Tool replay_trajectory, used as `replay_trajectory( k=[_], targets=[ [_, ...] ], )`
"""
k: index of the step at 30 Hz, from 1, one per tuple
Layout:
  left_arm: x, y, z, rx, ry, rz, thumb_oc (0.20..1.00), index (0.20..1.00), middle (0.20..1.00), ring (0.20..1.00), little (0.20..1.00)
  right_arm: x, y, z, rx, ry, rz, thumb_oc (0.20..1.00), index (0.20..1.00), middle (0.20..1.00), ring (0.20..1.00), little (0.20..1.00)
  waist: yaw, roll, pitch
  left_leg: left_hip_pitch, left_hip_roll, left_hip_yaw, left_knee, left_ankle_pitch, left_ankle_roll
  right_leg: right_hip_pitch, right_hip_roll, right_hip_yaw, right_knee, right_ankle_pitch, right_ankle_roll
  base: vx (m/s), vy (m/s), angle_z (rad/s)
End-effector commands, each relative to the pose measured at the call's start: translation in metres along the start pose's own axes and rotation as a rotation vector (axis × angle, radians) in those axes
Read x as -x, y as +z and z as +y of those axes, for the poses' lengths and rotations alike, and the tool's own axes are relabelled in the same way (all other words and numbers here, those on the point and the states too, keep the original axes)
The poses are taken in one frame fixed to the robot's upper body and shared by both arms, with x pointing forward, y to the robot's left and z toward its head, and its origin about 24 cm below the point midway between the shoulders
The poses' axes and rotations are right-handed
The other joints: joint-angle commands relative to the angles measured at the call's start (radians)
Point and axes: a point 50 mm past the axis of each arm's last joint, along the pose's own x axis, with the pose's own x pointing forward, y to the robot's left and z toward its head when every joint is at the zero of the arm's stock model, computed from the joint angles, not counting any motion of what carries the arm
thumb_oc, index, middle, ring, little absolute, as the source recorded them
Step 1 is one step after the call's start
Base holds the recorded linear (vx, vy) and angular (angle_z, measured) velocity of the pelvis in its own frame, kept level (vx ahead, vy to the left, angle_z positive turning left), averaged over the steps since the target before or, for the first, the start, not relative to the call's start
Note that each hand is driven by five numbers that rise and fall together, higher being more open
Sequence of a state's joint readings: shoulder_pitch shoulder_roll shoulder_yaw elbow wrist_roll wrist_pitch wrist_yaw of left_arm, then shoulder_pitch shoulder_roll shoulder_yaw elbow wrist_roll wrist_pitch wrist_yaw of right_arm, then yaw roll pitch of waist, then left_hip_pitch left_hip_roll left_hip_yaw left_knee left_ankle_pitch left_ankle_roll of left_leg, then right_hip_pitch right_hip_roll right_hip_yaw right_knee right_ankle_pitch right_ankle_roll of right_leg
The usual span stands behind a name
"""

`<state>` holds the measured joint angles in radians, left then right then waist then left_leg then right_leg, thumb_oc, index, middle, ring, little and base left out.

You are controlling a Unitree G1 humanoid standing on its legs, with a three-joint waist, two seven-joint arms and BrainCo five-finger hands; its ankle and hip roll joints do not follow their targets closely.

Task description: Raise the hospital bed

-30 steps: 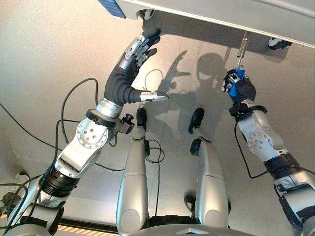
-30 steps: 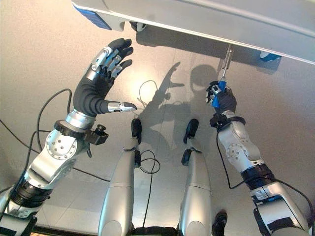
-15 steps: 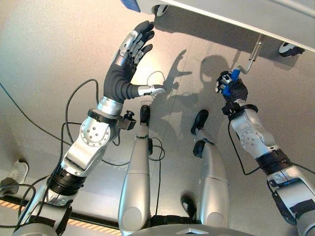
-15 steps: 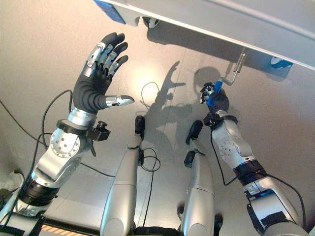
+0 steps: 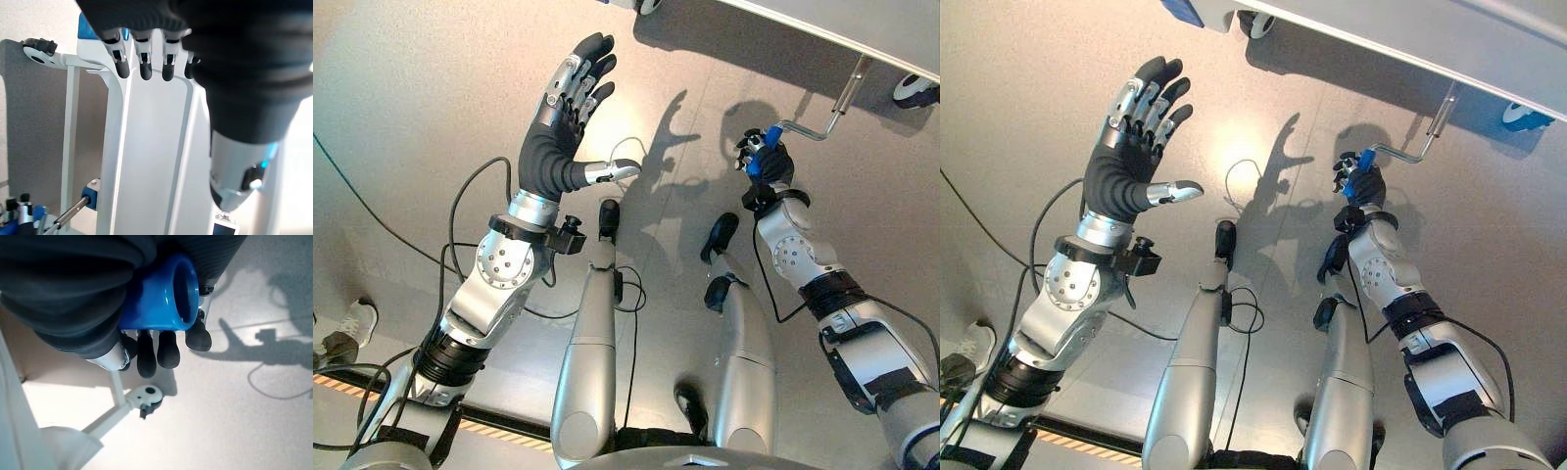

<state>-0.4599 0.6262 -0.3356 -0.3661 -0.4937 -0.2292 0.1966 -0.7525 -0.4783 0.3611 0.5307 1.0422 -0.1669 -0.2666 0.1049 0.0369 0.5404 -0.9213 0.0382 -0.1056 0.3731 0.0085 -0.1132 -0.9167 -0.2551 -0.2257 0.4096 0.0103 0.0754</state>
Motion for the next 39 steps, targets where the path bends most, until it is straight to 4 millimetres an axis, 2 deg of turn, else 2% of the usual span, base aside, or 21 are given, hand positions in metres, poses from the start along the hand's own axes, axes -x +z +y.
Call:
replay_trajectory(
  k=[1, 4, 5, 6, 12, 16, 17, 18, 21, 22, 24, 25, 26, 28, 29, 30, 32, 33, 37, 38, 39],
  targets=[
    [-0.001, 0.033, -0.025, 0.095, -0.093, -0.184, 1.0, 1.0, 1.0, 1.0, 1.0, 0.004, 0.047, 0.157, 0.008, 0.556, -0.208, 0.2, 0.2, 0.2, 0.2, 0.2, 0.066, 0.071, -0.02, -0.043, -0.111, 0.026, -0.016, -0.014, 0.059, 0.095, -0.06, 0.053, 0.01, -0.071, 0.083, 0.01, 0.036, 0.0],
    [0.0, 0.033, -0.026, 0.112, -0.099, -0.18, 1.0, 1.0, 1.0, 1.0, 1.0, -0.009, 0.043, 0.147, 0.021, 0.469, -0.176, 0.2, 0.2, 0.2, 0.2, 0.2, 0.072, 0.086, -0.02, -0.057, -0.119, 0.028, -0.009, -0.016, 0.061, 0.083, -0.065, 0.059, 0.018, -0.073, 0.082, 0.01, 0.028, 0.02],
    [0.0, 0.034, -0.026, 0.116, -0.106, -0.184, 1.0, 1.0, 1.0, 1.0, 1.0, -0.019, 0.043, 0.137, 0.046, 0.403, -0.161, 0.2, 0.2, 0.2, 0.2, 0.2, 0.075, 0.096, -0.02, -0.068, -0.124, 0.029, -0.004, -0.017, 0.062, 0.069, -0.065, 0.065, 0.03, -0.078, 0.082, 0.01, 0.035, 0.04],
    [0.0, 0.034, -0.026, 0.116, -0.106, -0.184, 1.0, 1.0, 1.0, 1.0, 1.0, -0.019, 0.043, 0.137, 0.046, 0.403, -0.161, 0.2, 0.2, 0.2, 0.2, 0.2, 0.075, 0.096, -0.02, -0.068, -0.124, 0.029, -0.004, -0.017, 0.062, 0.069, -0.065, 0.065, 0.03, -0.078, 0.082, 0.01, 0.038, 0.09],
    [-0.003, 0.034, -0.028, 0.127, -0.12, -0.194, 1.0, 1.0, 1.0, 1.0, 1.0, -0.038, 0.036, 0.105, 0.115, 0.244, -0.084, 0.2, 0.2, 0.2, 0.2, 0.2, 0.077, 0.116, -0.02, -0.09, -0.128, 0.038, 0.01, -0.023, 0.062, 0.03, -0.068, 0.089, 0.055, -0.087, 0.078, 0.01, 0.023, 0.07],
    [-0.007, 0.035, -0.032, 0.146, -0.138, -0.207, 1.0, 1.0, 1.0, 1.0, 1.0, -0.048, 0.033, 0.069, 0.17, 0.097, -0.037, 0.2, 0.2, 0.2, 0.2, 0.2, 0.075, 0.13, -0.02, -0.102, -0.129, 0.047, 0.02, -0.025, 0.065, 0.009, -0.068, 0.101, 0.064, -0.089, 0.079, -0.02, 0.007, 0.0],
    [-0.01, 0.038, -0.034, 0.154, -0.149, -0.225, 1.0, 1.0, 1.0, 1.0, 1.0, -0.05, 0.039, 0.064, 0.17, 0.071, -0.044, 0.2, 0.2, 0.2, 0.2, 0.2, 0.079, 0.139, -0.02, -0.131, -0.129, 0.048, 0.015, 0.007, 0.069, -0.018, -0.068, 0.093, 0.058, -0.063, 0.073, 0.0, 0.0, 0.0],
    [-0.009, 0.036, -0.036, 0.172, -0.156, -0.219, 1.0, 1.0, 1.0, 1.0, 1.0, -0.051, 0.035, 0.056, 0.175, 0.043, -0.024, 0.2, 0.2, 0.2, 0.2, 0.2, 0.077, 0.14, -0.02, -0.11, -0.129, 0.048, 0.022, -0.021, 0.066, -0.001, -0.066, 0.105, 0.069, -0.091, 0.078, 0.0, 0.0, 0.0],
    [-0.01, 0.034, -0.042, 0.184, -0.183, -0.213, 1.0, 1.0, 1.0, 1.0, 1.0, -0.053, 0.039, 0.027, 0.18, -0.056, -0.011, 0.2, 0.2, 0.2, 0.2, 0.2, 0.073, 0.149, -0.02, -0.112, -0.126, 0.053, 0.024, -0.022, 0.065, -0.011, -0.062, 0.109, 0.076, -0.096, 0.077, -0.02, 0.011, 0.01],
    [-0.011, 0.035, -0.042, 0.179, -0.19, -0.215, 1.0, 1.0, 1.0, 1.0, 1.0, -0.053, 0.042, 0.02, 0.185, -0.085, -0.01, 0.2, 0.2, 0.2, 0.2, 0.2, 0.072, 0.154, -0.02, -0.134, -0.124, 0.055, 0.018, 0.005, 0.068, -0.033, -0.061, 0.101, 0.07, -0.073, 0.072, -0.06, 0.03, 0.01],
    [-0.013, 0.035, -0.044, 0.173, -0.207, -0.216, 1.0, 1.0, 1.0, 1.0, 1.0, -0.053, 0.045, 0.001, 0.208, -0.155, 0.001, 0.2, 0.2, 0.2, 0.2, 0.2, 0.072, 0.159, -0.02, -0.139, -0.121, 0.061, 0.017, 0.008, 0.067, -0.046, -0.056, 0.107, 0.073, -0.069, 0.071, -0.04, 0.013, 0.0],
    [-0.013, 0.035, -0.044, 0.173, -0.208, -0.216, 1.0, 1.0, 1.0, 1.0, 1.0, -0.053, 0.045, 0.001, 0.208, -0.155, 0.0, 0.2, 0.2, 0.2, 0.2, 0.2, 0.072, 0.159, -0.02, -0.139, -0.121, 0.061, 0.017, 0.008, 0.067, -0.046, -0.056, 0.107, 0.073, -0.069, 0.071, -0.02, -0.013, -0.05],
    [-0.013, 0.036, -0.046, 0.175, -0.229, -0.22, 1.0, 1.0, 1.0, 1.0, 1.0, -0.049, 0.047, -0.026, 0.226, -0.238, 0.021, 0.2, 0.2, 0.2, 0.2, 0.2, 0.068, 0.167, -0.02, -0.144, -0.117, 0.067, 0.017, 0.009, 0.066, -0.053, -0.053, 0.11, 0.073, -0.071, 0.072, -0.02, -0.011, -0.04],
    [-0.013, 0.036, -0.047, 0.176, -0.23, -0.22, 1.0, 1.0, 1.0, 1.0, 1.0, -0.049, 0.047, -0.026, 0.226, -0.239, 0.02, 0.2, 0.2, 0.2, 0.2, 0.2, 0.069, 0.167, -0.02, -0.145, -0.116, 0.067, 0.018, 0.009, 0.066, -0.054, -0.052, 0.111, 0.073, -0.072, 0.072, -0.01, -0.005, -0.02],
    [-0.013, 0.036, -0.047, 0.177, -0.234, -0.217, 1.0, 1.0, 1.0, 1.0, 1.0, -0.048, 0.049, -0.033, 0.233, -0.258, 0.022, 0.2, 0.2, 0.2, 0.2, 0.2, 0.068, 0.17, -0.02, -0.144, -0.115, 0.069, 0.016, 0.009, 0.066, -0.057, -0.052, 0.112, 0.075, -0.072, 0.072, 0.0, 0.0, 0.0],
    [-0.013, 0.034, -0.048, 0.179, -0.245, -0.211, 1.0, 1.0, 1.0, 1.0, 1.0, -0.044, 0.052, -0.05, 0.253, -0.309, 0.029, 0.2, 0.2, 0.2, 0.2, 0.2, 0.066, 0.176, -0.02, -0.151, -0.112, 0.072, 0.021, 0.009, 0.065, -0.068, -0.05, 0.117, 0.086, -0.076, 0.072, 0.0, 0.0, 0.0],
    [-0.013, 0.034, -0.049, 0.173, -0.255, -0.209, 1.0, 1.0, 1.0, 1.0, 1.0, -0.041, 0.057, -0.066, 0.276, -0.352, 0.033, 0.2, 0.2, 0.2, 0.2, 0.2, 0.065, 0.185, -0.02, -0.155, -0.11, 0.075, 0.023, 0.01, 0.062, -0.078, -0.049, 0.121, 0.098, -0.08, 0.07, -0.02, -0.025, -0.04],
    [-0.013, 0.034, -0.049, 0.174, -0.255, -0.21, 1.0, 1.0, 1.0, 1.0, 1.0, -0.041, 0.058, -0.066, 0.276, -0.353, 0.032, 0.2, 0.2, 0.2, 0.2, 0.2, 0.066, 0.186, -0.02, -0.156, -0.11, 0.075, 0.023, 0.01, 0.062, -0.079, -0.049, 0.121, 0.1, -0.081, 0.07, 0.0, 0.0, 0.0],
    [-0.011, 0.03, -0.049, 0.164, -0.268, -0.187, 1.0, 1.0, 1.0, 1.0, 1.0, -0.03, 0.067, -0.098, 0.327, -0.447, 0.04, 0.2, 0.2, 0.2, 0.2, 0.2, 0.053, 0.195, -0.02, -0.165, -0.098, 0.092, 0.032, 0.007, 0.063, -0.112, -0.042, 0.14, 0.128, -0.089, 0.065, 0.0, -0.002, -0.01],
    [-0.01, 0.029, -0.049, 0.161, -0.269, -0.177, 1.0, 1.0, 1.0, 1.0, 1.0, -0.024, 0.069, -0.112, 0.351, -0.49, 0.051, 0.2, 0.2, 0.2, 0.2, 0.2, 0.049, 0.197, -0.02, -0.171, -0.094, 0.097, 0.038, 0.005, 0.065, -0.125, -0.037, 0.149, 0.138, -0.094, 0.064, 0.0, -0.013, -0.08],
    [-0.01, 0.029, -0.049, 0.161, -0.269, -0.177, 1.0, 1.0, 1.0, 1.0, 1.0, -0.024, 0.069, -0.113, 0.351, -0.49, 0.051, 0.2, 0.2, 0.2, 0.2, 0.2, 0.05, 0.196, -0.02, -0.171, -0.093, 0.099, 0.038, 0.004, 0.065, -0.126, -0.037, 0.15, 0.139, -0.095, 0.064, 0.0, -0.011, -0.1]
  ],
)
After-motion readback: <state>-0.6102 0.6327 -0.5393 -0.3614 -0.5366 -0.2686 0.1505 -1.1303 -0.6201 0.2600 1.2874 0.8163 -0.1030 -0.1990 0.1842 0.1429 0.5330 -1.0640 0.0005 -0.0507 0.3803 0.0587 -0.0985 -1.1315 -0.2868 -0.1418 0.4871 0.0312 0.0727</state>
